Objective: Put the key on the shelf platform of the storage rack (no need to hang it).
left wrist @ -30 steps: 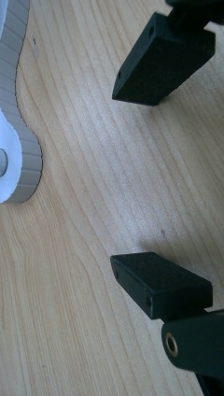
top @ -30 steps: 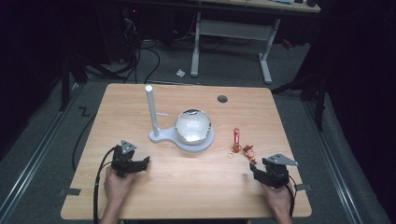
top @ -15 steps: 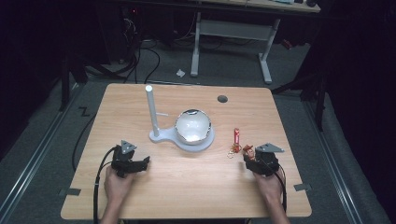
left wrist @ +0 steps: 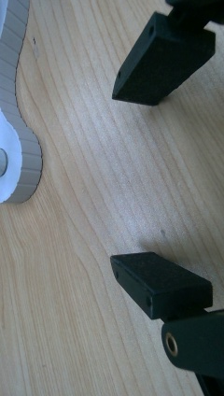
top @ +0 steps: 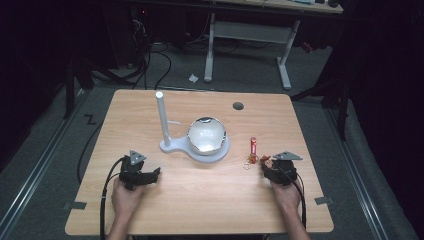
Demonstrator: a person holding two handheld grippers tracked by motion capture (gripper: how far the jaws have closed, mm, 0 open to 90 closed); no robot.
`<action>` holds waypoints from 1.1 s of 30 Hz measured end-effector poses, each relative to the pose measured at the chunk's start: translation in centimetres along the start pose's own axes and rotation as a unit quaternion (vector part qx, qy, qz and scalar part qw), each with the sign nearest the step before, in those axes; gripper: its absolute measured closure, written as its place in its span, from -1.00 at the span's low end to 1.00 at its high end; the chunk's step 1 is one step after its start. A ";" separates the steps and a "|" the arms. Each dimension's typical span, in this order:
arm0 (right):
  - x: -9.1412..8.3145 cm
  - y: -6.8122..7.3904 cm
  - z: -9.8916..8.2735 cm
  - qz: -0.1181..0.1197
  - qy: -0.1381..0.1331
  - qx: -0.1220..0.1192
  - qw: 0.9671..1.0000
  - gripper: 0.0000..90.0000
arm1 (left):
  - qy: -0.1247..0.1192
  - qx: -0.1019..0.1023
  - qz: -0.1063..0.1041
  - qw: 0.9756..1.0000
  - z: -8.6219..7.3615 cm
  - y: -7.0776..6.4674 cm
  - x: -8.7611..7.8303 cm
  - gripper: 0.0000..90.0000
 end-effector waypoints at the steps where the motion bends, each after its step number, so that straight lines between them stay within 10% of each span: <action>1: 0.0 0.0 0.0 0.003 0.001 0.004 1.000 0.22 | 0.000 0.000 0.000 1.000 0.0 0.0 0.0 -0.60; 33: -9.3 0.7 4.7 0.067 -0.100 -0.036 0.992 0.25 | 0.000 -0.001 0.001 1.000 0.0 0.0 0.0 -0.60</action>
Point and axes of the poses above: each handheld gripper's, and its own axes: x roughly forward along the jaws, z roughly out of its top, y roughly to its left, the point moved 9 cm from there along x, roughly forward along the jaws, and after that the axes turned 14 degrees about y, right-handed, at the moved point
